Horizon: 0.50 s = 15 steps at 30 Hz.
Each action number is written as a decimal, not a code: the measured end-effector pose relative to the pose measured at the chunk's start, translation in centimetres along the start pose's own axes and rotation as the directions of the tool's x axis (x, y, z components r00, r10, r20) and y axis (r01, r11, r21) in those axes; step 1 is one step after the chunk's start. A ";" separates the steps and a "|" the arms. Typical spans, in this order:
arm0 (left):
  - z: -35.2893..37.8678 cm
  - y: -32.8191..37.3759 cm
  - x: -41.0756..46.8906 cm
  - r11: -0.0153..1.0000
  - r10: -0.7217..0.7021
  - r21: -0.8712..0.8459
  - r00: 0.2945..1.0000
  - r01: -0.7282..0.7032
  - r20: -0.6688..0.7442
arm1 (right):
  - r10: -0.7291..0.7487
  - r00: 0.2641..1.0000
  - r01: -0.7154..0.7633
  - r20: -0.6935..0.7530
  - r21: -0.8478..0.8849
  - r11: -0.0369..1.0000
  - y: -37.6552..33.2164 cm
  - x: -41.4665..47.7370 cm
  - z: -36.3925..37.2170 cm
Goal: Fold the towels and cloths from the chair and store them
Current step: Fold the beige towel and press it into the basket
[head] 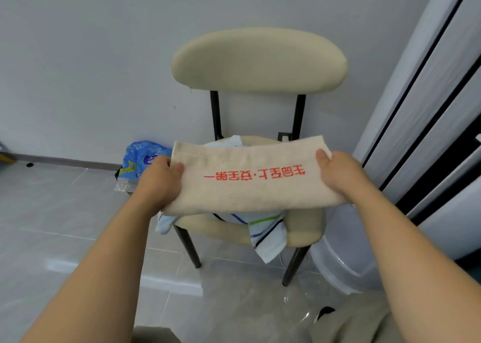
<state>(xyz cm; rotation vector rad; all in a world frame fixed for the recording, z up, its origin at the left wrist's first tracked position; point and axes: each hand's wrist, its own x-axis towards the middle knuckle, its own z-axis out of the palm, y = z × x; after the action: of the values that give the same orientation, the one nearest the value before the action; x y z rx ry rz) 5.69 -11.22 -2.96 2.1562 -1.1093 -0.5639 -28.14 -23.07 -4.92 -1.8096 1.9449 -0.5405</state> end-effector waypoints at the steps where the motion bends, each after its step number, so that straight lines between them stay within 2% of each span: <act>1: 0.1 0.0 0.1 1.000 -0.006 -0.006 1.000 0.006 0.014 | 0.007 1.000 -0.007 0.018 -0.011 1.000 0.0 0.0 0.2; 5: 0.1 0.6 0.8 0.995 -0.010 -0.100 1.000 0.009 -0.010 | 0.018 0.998 -0.018 -0.055 0.014 1.000 -0.3 0.7 -0.4; 11: 1.2 1.0 1.0 0.994 -0.046 -0.097 0.999 0.046 -0.002 | 0.022 1.000 -0.022 -0.015 -0.018 1.000 -0.4 1.1 -0.2; 15: 0.8 1.8 1.2 0.987 -0.065 -0.148 0.998 0.062 -0.014 | 0.000 1.000 0.002 -0.022 0.061 0.998 -0.9 1.5 -1.7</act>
<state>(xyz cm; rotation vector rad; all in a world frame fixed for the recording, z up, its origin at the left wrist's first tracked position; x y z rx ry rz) 4.90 -13.29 -2.34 2.0698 -0.9609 -0.6328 -28.39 -24.65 -3.04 -1.7747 1.9209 -0.6155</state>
